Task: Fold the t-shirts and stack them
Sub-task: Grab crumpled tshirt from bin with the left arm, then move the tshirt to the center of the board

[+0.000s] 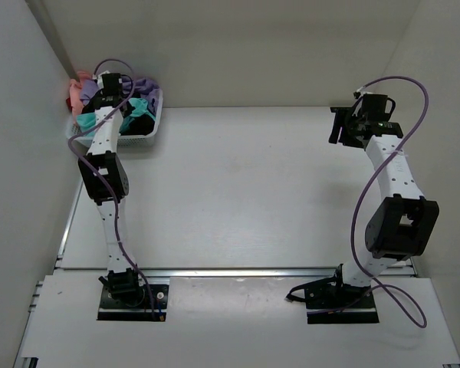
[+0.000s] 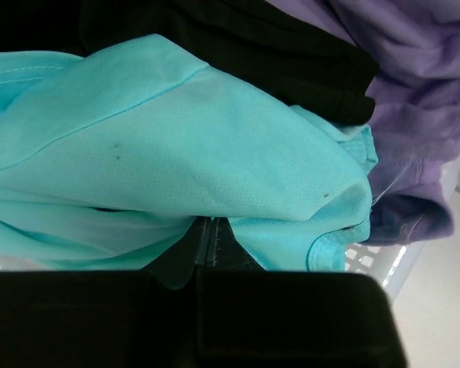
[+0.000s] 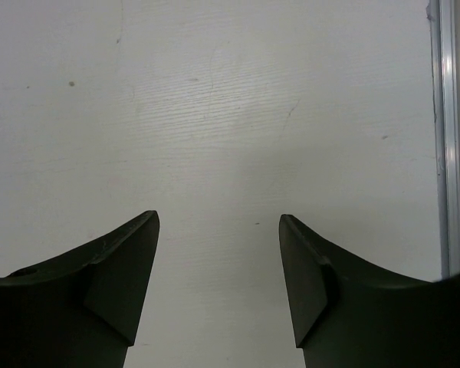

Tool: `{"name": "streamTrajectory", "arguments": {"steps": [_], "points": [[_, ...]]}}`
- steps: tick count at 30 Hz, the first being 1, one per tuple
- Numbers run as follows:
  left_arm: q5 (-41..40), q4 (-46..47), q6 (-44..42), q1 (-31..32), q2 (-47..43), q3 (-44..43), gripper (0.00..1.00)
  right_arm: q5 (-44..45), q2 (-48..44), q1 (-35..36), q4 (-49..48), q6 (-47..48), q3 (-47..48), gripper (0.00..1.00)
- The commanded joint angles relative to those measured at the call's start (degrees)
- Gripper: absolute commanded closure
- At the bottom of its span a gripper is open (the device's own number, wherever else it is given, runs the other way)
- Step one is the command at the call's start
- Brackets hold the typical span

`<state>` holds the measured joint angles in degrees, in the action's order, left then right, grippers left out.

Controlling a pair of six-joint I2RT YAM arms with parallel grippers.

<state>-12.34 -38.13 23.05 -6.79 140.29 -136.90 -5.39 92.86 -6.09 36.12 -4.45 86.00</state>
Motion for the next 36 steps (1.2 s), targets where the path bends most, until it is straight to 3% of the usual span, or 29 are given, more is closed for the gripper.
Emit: {"name": "streamTrajectory", "arguments": {"steps": [1, 5, 9, 12, 18, 24, 27, 30, 33, 34, 35, 36], "points": [[-4.0, 1.9, -0.81, 1.25, -6.06, -1.7, 1.0, -0.15, -0.84, -0.24, -1.58, -0.03, 2.33, 0.39], [-4.81, 6.65, 1.64, 1.34, -13.71, 3.3, 1.0, -1.11, -1.63, 0.02, -1.84, -0.82, 1.02, 0.39], [2.74, 7.02, 5.86, 1.95, -20.49, 2.69, 1.0, -1.73, -4.52, 1.51, -1.84, -1.7, -0.39, 0.41], [18.09, 9.64, 9.73, 3.0, -25.75, 4.7, 1.0, -2.52, -6.8, 2.04, -2.71, -2.67, -3.19, 0.4], [38.23, 18.7, 16.4, 8.63, -35.08, 8.75, 1.0, -1.47, -12.43, 3.97, -2.89, -3.28, -9.26, 0.4], [53.89, 35.38, 33.96, 12.23, -37.46, 9.37, 1.0, -0.85, -16.92, 5.74, -3.69, -3.02, -14.97, 0.4], [56.46, 36.81, 35.93, 13.2, -38.16, 9.54, 1.0, -0.5, -17.97, 5.65, -3.86, -3.02, -16.38, 0.4], [55.85, 35.14, 34.08, 12.33, -41.75, 17.78, 1.0, -0.94, -18.41, 5.65, -3.86, -3.28, -16.39, 0.4], [49.1, 29.8, 33.29, 9.18, -47.98, 34.65, 1.0, -2.26, -18.51, 5.3, -4.83, -3.72, -17.09, 0.4], [45.25, 28.47, 33.99, 7.68, -50.27, 42.86, 0.95, -3.39, -18.5, 5.64, -4.74, -3.38, -17.26, 0.4], [44.95, 29.51, 34.78, 6.97, -51.25, 50.78, 0.7, -4.88, -18.16, 6.0, -5.26, -3.46, -17.44, 0.4], [45.55, 29.52, 36.0, 5.31, -51.26, 55.29, 0.67, -5.42, -18.33, 5.74, -5.53, -3.29, -17.44, 0.39]]}}
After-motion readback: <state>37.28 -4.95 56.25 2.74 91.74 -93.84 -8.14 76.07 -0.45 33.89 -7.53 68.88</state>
